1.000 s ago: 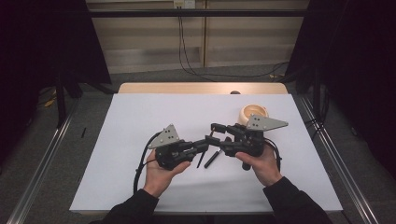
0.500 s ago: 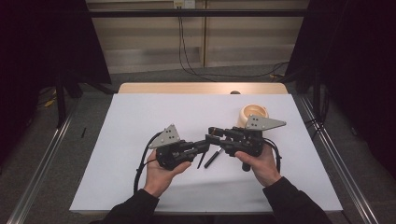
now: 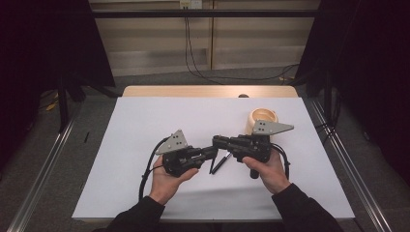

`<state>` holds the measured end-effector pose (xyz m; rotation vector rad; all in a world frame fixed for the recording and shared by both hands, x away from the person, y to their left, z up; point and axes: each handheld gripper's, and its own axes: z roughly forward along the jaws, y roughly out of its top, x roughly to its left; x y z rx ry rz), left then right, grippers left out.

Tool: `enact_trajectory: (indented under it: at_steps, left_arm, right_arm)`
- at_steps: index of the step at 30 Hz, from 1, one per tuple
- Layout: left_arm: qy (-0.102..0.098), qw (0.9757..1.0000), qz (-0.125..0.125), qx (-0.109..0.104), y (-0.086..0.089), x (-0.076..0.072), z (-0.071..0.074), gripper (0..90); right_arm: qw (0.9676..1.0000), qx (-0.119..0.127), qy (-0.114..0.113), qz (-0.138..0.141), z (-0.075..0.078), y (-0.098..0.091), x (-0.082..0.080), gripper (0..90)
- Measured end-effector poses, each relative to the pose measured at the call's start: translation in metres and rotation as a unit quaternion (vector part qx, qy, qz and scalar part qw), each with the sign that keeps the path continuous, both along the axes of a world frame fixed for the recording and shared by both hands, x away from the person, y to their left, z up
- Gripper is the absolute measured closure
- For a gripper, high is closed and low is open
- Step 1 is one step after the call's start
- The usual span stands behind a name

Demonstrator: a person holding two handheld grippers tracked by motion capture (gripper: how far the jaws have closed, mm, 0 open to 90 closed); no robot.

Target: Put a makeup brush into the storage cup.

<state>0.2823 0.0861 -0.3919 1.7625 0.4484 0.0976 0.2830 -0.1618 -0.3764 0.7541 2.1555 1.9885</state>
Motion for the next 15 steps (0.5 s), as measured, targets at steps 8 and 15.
enact_trajectory:
  at_steps: [8,15]
  left_arm:
    - [-0.004,1.0000,-0.006,-0.001,-0.0001,-0.0001,-0.0016,83.5]
    - [-0.006,1.0000,-0.007,0.000,0.0007,-0.0008,-0.0011,78.0]
  right_arm:
    - [1.0000,-0.008,-0.004,0.001,0.0007,0.0004,-0.0012,84.3]
    - [0.9997,-0.019,-0.012,0.002,0.0014,0.0017,-0.0027,84.4]
